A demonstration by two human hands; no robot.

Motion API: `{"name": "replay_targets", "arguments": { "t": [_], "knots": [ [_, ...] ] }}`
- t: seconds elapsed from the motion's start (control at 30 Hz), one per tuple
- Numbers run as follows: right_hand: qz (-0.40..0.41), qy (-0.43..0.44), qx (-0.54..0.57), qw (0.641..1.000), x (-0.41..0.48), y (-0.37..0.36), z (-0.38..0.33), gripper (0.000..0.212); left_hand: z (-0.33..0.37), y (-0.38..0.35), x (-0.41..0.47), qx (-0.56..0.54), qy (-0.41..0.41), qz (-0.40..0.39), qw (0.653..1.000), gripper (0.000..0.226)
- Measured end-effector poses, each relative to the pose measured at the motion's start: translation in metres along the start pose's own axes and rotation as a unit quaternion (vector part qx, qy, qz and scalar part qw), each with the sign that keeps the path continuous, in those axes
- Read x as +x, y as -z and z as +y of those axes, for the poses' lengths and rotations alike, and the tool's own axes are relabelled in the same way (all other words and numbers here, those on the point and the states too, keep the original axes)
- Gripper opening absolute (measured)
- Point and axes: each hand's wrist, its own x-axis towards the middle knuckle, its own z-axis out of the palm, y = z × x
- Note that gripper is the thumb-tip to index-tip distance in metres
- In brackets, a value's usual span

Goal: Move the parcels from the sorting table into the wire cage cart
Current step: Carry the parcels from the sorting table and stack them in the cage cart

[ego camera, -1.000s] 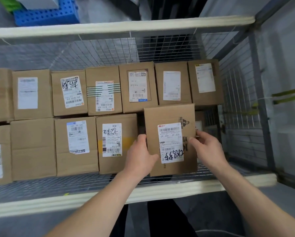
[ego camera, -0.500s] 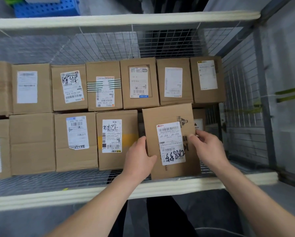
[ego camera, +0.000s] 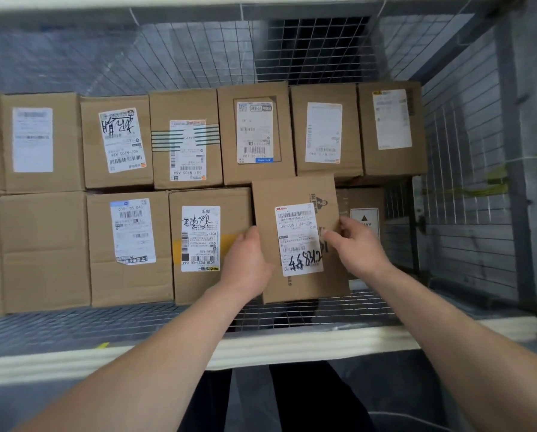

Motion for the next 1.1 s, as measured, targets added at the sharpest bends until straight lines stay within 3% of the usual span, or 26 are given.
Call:
{"name": "replay_targets", "arguments": {
  "t": [0.37, 0.57, 1.1],
  "knots": [
    [-0.012, -0.004, 0.063, 0.998, 0.009, 0.003, 0.009, 0.058, -0.002, -0.01, 0.003, 0.012, 0.015, 0.032, 0.999, 0.048],
    [0.004, -0.013, 0.031, 0.999, 0.021, -0.002, 0.006, 0.068, 0.002, -0.009, 0.005, 0.008, 0.016, 0.035, 0.999, 0.048],
    [0.031, -0.028, 0.03, 0.999, 0.026, -0.005, 0.004, 0.063, 0.008, -0.005, 0.003, 0.022, 0.007, 0.035, 0.999, 0.049]
  ]
}}
